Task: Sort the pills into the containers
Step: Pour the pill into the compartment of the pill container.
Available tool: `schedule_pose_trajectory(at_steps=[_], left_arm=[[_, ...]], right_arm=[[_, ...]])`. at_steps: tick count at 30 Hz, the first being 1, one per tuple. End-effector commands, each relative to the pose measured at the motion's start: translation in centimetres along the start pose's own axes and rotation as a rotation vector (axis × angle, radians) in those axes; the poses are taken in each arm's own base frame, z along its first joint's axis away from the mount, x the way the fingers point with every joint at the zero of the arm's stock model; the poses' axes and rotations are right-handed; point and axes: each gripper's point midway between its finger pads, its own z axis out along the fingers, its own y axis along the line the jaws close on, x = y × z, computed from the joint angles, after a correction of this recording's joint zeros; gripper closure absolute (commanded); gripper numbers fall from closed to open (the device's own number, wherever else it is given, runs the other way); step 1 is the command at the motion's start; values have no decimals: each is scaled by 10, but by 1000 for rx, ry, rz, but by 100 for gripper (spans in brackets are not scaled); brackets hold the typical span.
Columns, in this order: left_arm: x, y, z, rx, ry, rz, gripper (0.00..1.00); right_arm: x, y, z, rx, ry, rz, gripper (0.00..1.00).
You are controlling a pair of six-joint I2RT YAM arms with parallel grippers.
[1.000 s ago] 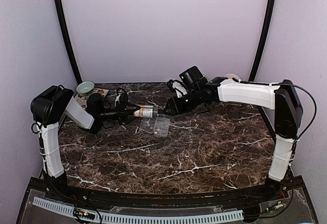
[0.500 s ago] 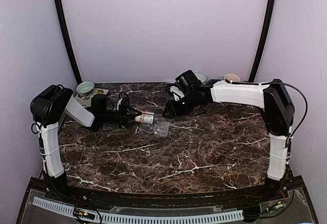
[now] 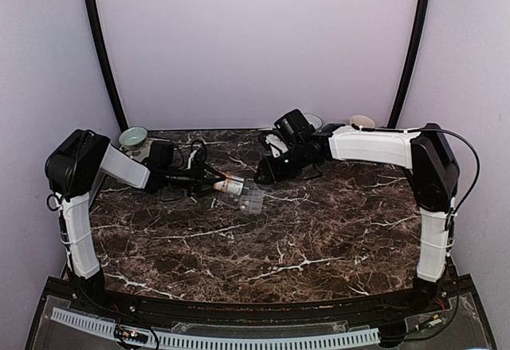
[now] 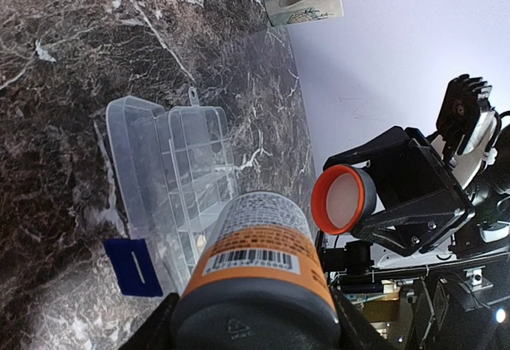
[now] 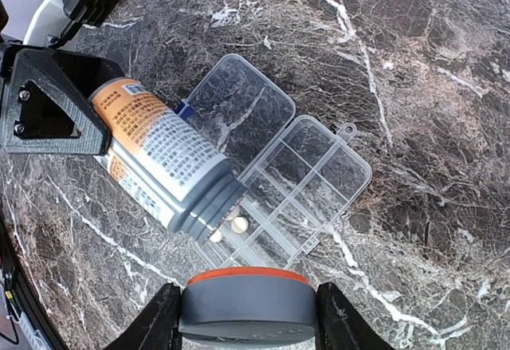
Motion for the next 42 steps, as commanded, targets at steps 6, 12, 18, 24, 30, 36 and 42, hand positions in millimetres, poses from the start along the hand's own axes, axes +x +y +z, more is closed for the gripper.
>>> schedule_pose_trajectory(at_steps=[6, 12, 18, 24, 30, 36, 42], left_arm=[[-1, -20, 3, -31, 30, 98, 92], [-1, -21, 2, -33, 30, 104, 92], [-4, -29, 2, 4, 19, 106, 92], [-7, -38, 2, 37, 15, 110, 92], [-6, -43, -2, 50, 3, 112, 92], [-9, -53, -9, 99, -26, 103, 92], [-15, -65, -18, 181, -62, 80, 92]], right_arm=[[-7, -4, 4, -7, -13, 1, 65], [-5, -6, 5, -6, -8, 3, 65], [-6, -6, 4, -9, -11, 4, 65], [-6, -5, 3, -11, -12, 4, 65], [-6, -5, 0, -9, -15, 2, 65], [-11, -2, -9, -12, -34, -2, 65], [-19, 8, -25, -40, -69, -13, 65]])
